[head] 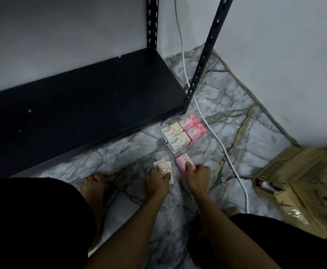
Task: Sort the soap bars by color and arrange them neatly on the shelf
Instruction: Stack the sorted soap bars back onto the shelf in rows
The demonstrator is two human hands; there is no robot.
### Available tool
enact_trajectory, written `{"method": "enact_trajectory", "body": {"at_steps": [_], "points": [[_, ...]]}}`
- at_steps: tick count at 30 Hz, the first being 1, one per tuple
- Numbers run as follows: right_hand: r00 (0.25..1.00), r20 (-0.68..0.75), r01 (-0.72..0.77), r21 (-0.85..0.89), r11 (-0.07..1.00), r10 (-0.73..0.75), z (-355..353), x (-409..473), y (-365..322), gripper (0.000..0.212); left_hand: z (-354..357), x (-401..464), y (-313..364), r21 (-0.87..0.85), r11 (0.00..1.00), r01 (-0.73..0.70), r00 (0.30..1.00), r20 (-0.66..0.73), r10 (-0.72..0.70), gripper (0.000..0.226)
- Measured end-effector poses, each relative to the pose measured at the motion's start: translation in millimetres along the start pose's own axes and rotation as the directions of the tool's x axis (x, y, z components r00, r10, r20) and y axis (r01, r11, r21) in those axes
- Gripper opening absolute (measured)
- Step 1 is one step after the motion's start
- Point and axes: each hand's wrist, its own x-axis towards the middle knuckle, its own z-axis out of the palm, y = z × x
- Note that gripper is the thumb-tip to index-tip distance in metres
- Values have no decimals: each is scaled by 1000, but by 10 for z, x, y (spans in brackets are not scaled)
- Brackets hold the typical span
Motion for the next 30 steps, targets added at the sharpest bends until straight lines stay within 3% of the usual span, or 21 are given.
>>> {"method": "enact_trajectory", "body": {"at_steps": [3,6,9,14,21,26,30], "points": [[986,-31,162,2,987,-162,-29,-158,-24,54,25,14,51,26,999,-23,999,-43,24,51],[933,92,355,-91,930,-347,-30,-238,118,59,65,3,72,50,997,-64,995,-77,67,64],[895,164,436,-125,891,-415,43,-228,293,57,159,-1,80,68,985,-156,985,-64,160,60],[897,134,437,-130,890,-421,117,-171,322,54,310,35,159,272,942,-198,975,-48,218,68],[881,213,456,-138,879,-423,4,-38,182,58,171,253,87,346,898,-270,960,32,277,77],[872,271,428,-23,903,-407,-94,-158,-18,52,-284,323,84,248,924,-293,956,77,283,79],[877,258,356,217,909,-405,-152,-438,-436,45,-858,145,195,118,954,-275,961,43,272,86]]}}
